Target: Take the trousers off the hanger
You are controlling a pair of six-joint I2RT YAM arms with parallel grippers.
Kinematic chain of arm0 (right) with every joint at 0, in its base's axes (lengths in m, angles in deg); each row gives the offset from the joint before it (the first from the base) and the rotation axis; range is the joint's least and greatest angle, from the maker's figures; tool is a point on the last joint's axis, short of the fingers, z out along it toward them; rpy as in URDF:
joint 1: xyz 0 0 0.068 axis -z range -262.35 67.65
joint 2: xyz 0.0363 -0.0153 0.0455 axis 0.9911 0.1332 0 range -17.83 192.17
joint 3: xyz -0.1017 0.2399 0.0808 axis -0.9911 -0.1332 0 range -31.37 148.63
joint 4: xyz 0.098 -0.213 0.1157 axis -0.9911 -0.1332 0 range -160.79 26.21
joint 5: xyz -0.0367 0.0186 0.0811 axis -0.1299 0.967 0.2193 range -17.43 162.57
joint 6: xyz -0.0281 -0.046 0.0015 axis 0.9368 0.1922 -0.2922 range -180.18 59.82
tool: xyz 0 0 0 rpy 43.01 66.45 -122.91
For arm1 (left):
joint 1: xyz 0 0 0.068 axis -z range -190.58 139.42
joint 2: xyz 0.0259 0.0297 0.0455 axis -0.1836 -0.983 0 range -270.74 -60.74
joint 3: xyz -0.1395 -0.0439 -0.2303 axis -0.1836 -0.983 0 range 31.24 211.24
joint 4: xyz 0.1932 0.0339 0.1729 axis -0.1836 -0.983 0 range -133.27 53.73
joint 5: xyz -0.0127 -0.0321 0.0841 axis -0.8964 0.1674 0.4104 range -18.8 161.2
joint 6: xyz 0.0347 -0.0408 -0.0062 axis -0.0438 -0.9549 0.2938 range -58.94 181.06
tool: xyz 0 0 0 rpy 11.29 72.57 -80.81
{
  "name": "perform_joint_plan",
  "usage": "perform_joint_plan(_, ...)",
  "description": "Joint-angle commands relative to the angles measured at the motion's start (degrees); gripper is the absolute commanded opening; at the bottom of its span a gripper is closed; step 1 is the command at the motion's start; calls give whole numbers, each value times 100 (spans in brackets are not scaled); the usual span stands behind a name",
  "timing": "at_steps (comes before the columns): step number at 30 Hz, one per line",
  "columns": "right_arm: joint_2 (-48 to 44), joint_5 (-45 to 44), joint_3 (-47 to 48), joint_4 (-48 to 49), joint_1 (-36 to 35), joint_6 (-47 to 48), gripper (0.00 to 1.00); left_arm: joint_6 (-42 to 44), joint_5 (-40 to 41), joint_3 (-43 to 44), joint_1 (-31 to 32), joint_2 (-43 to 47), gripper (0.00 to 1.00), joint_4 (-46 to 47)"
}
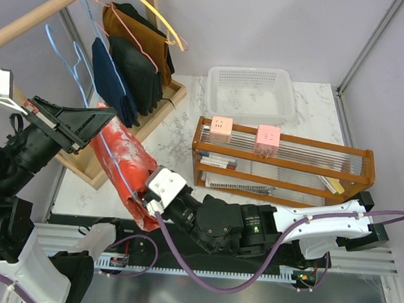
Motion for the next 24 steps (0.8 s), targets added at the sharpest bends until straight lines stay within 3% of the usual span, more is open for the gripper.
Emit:
perform_joint_plan(1,-239,-355,-40,674,4,337,35,-298,-381,46,1,129,2,620)
perform_joint_plan(3,-318,-355,-84,867,13,364,20,-289,-372,-50,-8,173,2,629)
perform_joint_plan(7,-301,-294,162,780,4,346,0,-201,-284,-357,-8,357,2,629)
perform_joint_plan(16,-152,-161,1119,481,4,-49,0,282,103,-1298,1,797,2,603)
perform_joint_plan(24,85,-92,2069,463,4,-181,0,379,234,-1430,1,929,2,498)
